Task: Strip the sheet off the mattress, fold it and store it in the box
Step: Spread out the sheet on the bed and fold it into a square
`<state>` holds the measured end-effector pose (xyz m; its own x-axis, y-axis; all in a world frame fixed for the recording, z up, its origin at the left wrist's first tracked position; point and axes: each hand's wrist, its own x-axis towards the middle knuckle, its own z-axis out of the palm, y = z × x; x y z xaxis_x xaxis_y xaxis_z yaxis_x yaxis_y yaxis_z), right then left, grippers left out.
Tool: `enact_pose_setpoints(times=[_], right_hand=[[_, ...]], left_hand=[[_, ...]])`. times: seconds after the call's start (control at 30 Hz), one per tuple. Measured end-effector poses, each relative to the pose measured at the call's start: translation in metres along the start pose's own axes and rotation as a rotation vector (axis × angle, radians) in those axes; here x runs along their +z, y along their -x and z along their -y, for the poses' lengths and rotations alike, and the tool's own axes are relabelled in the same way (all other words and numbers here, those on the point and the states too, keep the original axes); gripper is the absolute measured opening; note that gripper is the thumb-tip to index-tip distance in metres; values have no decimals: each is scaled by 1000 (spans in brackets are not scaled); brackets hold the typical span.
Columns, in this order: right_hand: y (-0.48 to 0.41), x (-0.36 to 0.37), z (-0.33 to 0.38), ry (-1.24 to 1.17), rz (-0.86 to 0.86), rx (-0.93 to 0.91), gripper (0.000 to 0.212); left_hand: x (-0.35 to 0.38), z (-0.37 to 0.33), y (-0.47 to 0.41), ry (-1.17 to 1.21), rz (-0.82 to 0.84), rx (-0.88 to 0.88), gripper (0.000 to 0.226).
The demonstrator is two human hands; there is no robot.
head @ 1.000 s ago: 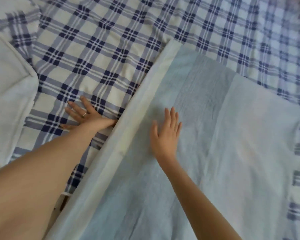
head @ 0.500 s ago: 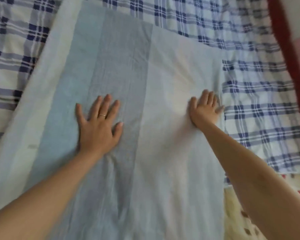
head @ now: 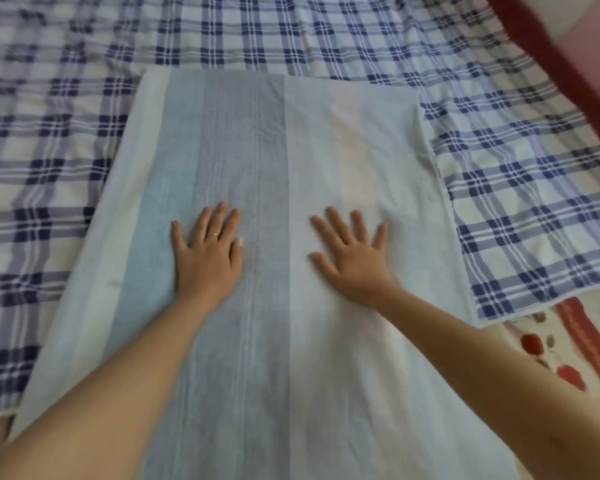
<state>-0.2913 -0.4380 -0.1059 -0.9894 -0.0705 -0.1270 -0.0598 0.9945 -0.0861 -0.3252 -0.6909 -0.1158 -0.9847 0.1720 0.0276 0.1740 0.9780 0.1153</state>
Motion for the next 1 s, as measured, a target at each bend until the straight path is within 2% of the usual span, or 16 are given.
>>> enact_pose_setpoints(times=[0.07,0.17,0.3,0.33,0.37,0.43,0.47,0.5,0.53,0.6,0.67,0.73,0.8,0.9,1.0], right_hand=[[32,-3,-25,-3,54,238,68],[78,-9,-28,-86,165,516,72],[134,-20,29,-207,291,741,72],[145,-23,48,-198,287,706,76],[156,-24,67,-177,257,594,82],[183,-21,98,-86,166,172,94],[199,-15,106,-37,182,-27,96],[217,-9,108,18,226,-149,96],[241,0,104,40,279,-177,95],[289,12,77,-11,406,-13,89],[338,14,45,-31,430,253,83],[382,9,31,-52,534,504,83],[405,-2,33,-96,586,673,90],[411,-8,44,-231,412,921,102],[411,-16,49,-353,331,1108,110]], left_hand=[[0,6,38,4,-13,-54,64],[-7,11,104,-1,65,-158,72],[-14,-2,188,-12,228,-235,79],[-19,-10,206,-9,276,-236,81],[-22,-18,225,16,328,-202,83],[-30,-25,267,32,423,-41,87],[-31,-21,289,27,444,41,87],[-31,-13,310,-12,448,105,85],[-31,0,332,-45,475,107,79],[-34,24,356,-27,512,18,71],[-42,38,366,-33,518,-90,70],[-50,44,379,-50,622,-267,75],[-59,43,385,-7,656,-467,87],[-66,42,381,203,546,-835,114],[-74,50,382,293,430,-983,134]])
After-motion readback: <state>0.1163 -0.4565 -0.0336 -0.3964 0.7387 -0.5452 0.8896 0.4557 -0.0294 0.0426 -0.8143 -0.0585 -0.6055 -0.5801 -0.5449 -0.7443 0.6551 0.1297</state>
